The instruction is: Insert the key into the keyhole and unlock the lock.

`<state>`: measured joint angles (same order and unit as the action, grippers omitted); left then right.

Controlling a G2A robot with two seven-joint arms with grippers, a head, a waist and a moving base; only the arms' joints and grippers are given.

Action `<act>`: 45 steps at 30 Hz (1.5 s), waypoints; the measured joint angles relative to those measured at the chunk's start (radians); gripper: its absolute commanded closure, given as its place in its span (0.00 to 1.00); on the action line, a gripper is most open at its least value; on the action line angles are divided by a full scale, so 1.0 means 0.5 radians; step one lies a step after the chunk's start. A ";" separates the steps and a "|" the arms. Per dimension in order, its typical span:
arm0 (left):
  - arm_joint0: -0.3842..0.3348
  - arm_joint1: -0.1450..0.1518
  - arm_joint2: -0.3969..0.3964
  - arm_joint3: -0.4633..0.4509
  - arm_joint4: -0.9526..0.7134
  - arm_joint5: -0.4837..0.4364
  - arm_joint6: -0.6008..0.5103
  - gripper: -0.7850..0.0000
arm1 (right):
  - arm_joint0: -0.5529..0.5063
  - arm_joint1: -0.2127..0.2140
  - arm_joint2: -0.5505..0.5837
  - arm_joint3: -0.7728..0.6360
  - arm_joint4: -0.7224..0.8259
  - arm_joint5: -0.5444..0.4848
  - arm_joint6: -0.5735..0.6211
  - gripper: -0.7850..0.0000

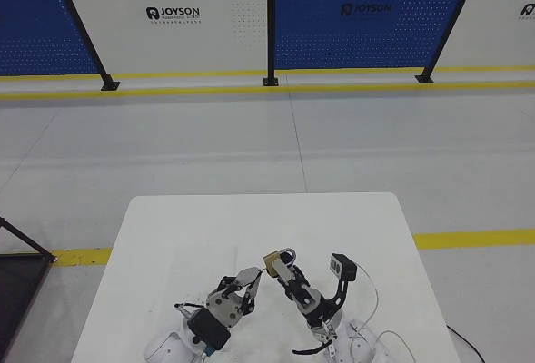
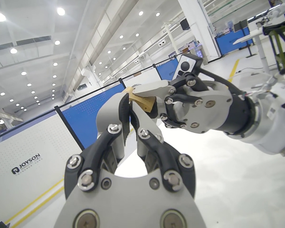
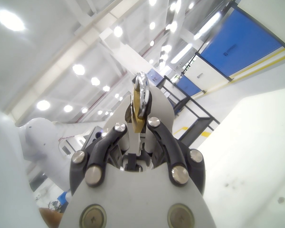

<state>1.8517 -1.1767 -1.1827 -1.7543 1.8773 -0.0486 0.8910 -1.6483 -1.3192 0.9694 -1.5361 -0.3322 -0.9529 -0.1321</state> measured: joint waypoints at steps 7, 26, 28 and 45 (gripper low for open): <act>-0.027 0.008 -0.005 -0.003 0.106 0.112 0.022 1.00 | -0.003 -0.001 0.003 -0.003 0.006 0.002 0.005 1.00; -0.053 0.032 -0.001 0.021 0.155 0.162 0.174 0.00 | -0.003 -0.003 0.018 0.000 0.036 0.005 0.004 1.00; -0.046 0.033 -0.005 0.013 0.095 0.145 0.192 0.00 | -0.005 -0.003 0.019 -0.001 0.034 0.005 0.005 1.00; 0.286 0.129 -0.341 -0.239 -1.407 -1.303 -0.386 0.00 | 0.038 -0.029 0.018 0.084 -0.337 0.205 -0.090 1.00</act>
<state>1.9948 -1.1120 -1.3534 -1.8737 1.1738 -0.7000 0.6980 -1.6292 -1.3338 0.9782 -1.4939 -0.5005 -0.8505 -0.1769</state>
